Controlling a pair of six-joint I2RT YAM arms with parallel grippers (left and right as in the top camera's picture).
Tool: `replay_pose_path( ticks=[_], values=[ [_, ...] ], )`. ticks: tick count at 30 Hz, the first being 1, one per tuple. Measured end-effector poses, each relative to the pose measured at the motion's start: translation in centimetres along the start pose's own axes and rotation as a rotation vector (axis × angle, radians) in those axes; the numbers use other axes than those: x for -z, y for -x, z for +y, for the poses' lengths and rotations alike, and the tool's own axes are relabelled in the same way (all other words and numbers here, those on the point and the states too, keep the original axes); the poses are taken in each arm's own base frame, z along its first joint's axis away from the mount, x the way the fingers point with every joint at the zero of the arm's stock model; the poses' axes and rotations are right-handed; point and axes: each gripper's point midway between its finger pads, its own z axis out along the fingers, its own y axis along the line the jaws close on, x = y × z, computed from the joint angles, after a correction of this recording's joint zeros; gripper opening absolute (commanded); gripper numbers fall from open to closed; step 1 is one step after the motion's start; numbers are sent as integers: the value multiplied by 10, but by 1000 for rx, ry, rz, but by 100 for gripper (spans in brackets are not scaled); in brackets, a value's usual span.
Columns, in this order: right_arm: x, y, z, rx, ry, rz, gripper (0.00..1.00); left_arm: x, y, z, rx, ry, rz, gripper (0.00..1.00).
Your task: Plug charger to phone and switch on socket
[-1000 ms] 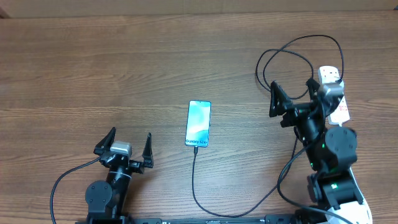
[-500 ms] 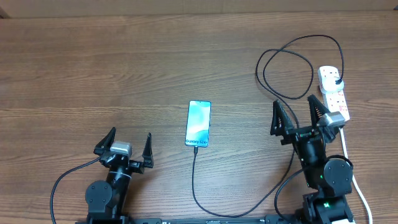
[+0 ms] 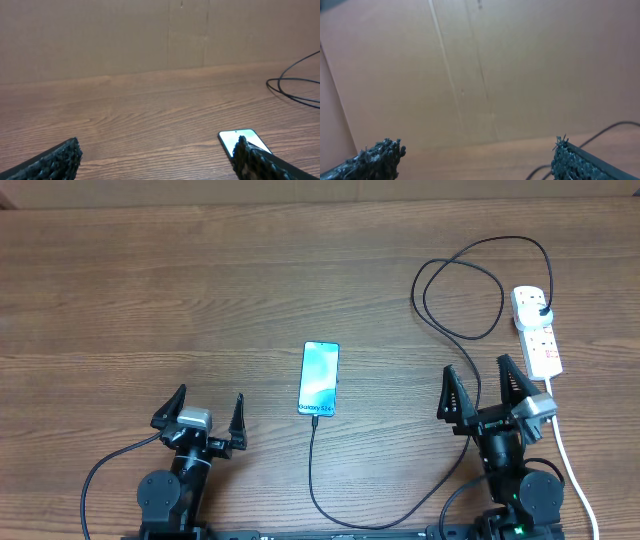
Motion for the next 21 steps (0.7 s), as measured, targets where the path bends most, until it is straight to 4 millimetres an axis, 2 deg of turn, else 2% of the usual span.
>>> replay_pose_path(
  ticks=[3,8,16,21],
  values=[
    [3,3,1,-3,3,-9,100,0,0,0,0,0,0,99],
    [9,-15,-4,-6,-18,66,100,0,0,0,0,0,0,100],
    [27,-68,-18,-10,-80,286,100,0,0,0,0,0,0,99],
    [28,-70,-19,-10,-83,297,100,0,0,0,0,1,0,99]
  ],
)
